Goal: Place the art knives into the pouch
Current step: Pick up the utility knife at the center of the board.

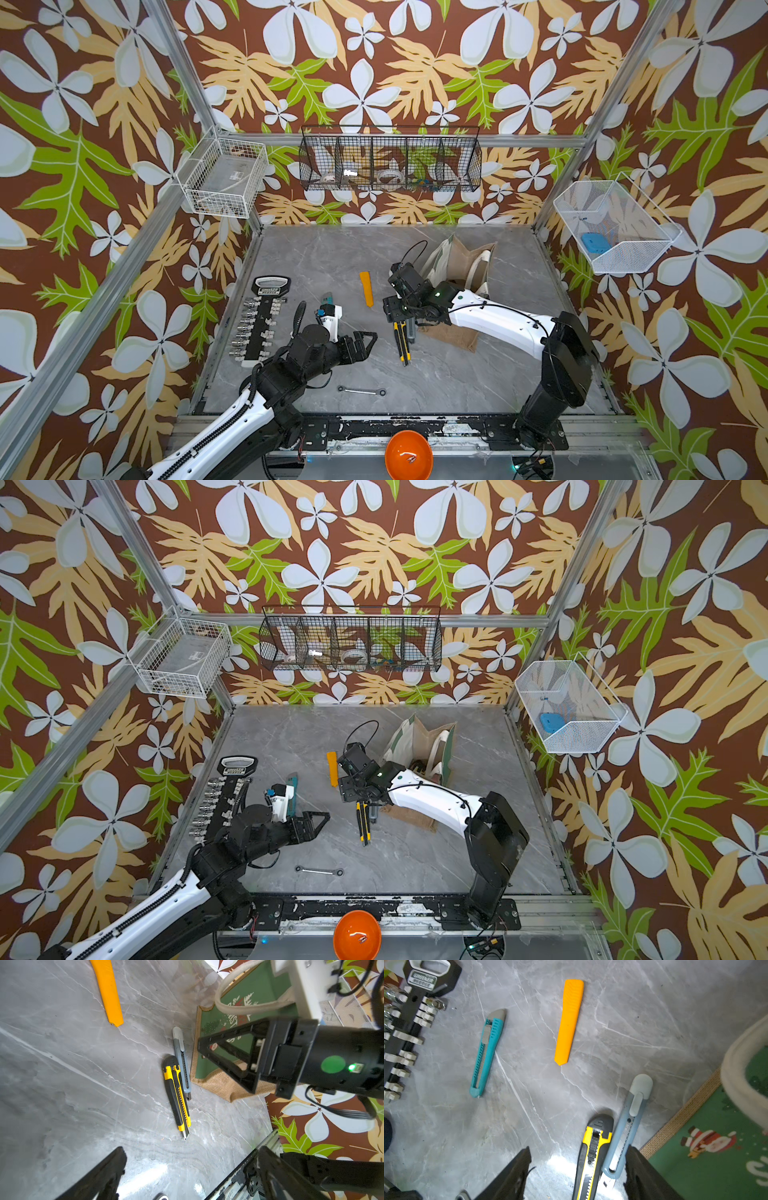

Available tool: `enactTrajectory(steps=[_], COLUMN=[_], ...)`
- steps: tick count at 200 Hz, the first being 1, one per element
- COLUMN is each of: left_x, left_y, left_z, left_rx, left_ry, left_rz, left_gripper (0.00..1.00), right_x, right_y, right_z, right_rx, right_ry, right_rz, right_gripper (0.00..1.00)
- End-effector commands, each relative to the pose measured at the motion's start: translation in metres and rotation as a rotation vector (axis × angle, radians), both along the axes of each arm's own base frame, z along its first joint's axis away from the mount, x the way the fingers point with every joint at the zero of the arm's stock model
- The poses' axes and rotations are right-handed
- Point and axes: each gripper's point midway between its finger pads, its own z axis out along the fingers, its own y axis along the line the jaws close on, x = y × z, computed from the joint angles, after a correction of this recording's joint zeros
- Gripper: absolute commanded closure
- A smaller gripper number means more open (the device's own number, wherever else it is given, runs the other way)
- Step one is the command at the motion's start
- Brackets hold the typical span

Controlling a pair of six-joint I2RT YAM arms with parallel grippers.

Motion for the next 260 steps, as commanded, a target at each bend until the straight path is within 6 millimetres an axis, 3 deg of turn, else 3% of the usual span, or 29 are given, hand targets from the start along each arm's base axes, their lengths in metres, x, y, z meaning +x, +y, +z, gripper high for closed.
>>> enactTrajectory(steps=[1, 35, 107, 135, 190, 260], left_x=[-0.001, -0.002, -0.010, -0.013, -0.016, -0.016], left_y=[-0.006, -0.006, 0.003, 0.006, 0.010, 0.010], left_z=[0.009, 0.011, 0.017, 0.018, 0.014, 0.015], left_rx=[-0.032, -0.028, -0.054, -0.054, -0.036, -0.039], left_ry=[-0.025, -0.040, -0.079, -0.088, -0.087, -0.091], left_rz=[-0.033, -0.041, -0.029, -0.027, -0.024, -0.026], left_gripper=[0.00, 0.00, 0.00, 0.00, 0.00, 0.00], right_x=[-0.002, -0.018, -0.031, -0.030, -0.022, -0.015], right_y=[0.002, 0.008, 0.021, 0.025, 0.026, 0.008], right_z=[0.002, 0.003, 0.016, 0.000, -0.039, -0.073], right_rx=[0.016, -0.072, 0.000, -0.010, -0.104, -0.172], right_ry=[-0.027, -0.061, -0.053, -0.029, -0.006, 0.027], right_rz=[-0.027, -0.006, -0.011, -0.013, -0.032, -0.083], right_gripper=[0.28, 0.27, 0.32, 0.42, 0.44, 0.44])
